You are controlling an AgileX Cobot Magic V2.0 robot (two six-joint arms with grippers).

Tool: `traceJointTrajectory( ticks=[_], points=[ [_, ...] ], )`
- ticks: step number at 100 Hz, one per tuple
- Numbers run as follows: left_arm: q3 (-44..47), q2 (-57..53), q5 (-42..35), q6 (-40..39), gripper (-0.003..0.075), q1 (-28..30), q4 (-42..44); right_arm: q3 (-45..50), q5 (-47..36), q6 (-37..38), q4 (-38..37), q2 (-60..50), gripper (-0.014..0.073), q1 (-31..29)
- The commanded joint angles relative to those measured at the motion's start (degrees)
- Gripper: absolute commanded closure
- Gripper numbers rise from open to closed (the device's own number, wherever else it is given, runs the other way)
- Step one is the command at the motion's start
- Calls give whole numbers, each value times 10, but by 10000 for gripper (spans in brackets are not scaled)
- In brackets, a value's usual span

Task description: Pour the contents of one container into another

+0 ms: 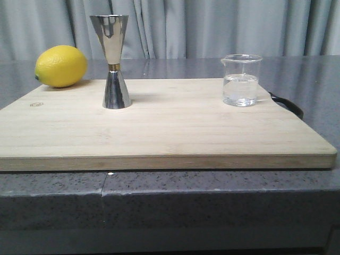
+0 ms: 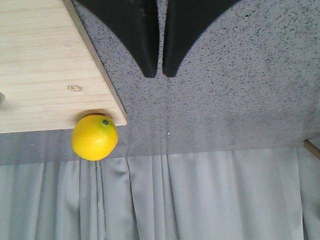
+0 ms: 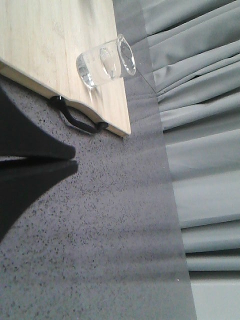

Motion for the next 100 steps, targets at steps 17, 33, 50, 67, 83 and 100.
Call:
traceJointTrajectory(
  ticks=[17, 33, 50, 67, 83, 100],
  points=[
    [19, -3, -42, -4, 730, 3, 1, 12, -43, -2, -5, -7, 661, -3],
    [19, -3, -42, -4, 730, 3, 1, 12, -43, -2, -5, -7, 661, -3],
    [19, -3, -42, -4, 730, 3, 1, 12, -43, -2, -5, -7, 661, -3],
    [19, -3, -45, -4, 730, 3, 1, 12, -49, -2, -5, -7, 661, -3],
    [19, -3, -93, -9, 731, 3, -29, 12, -87, 0, 29, -7, 661, -3],
    [11, -3, -200, -124, 731, 3, -217, -10, -163, 100, 135, -7, 661, -3]
  ],
)
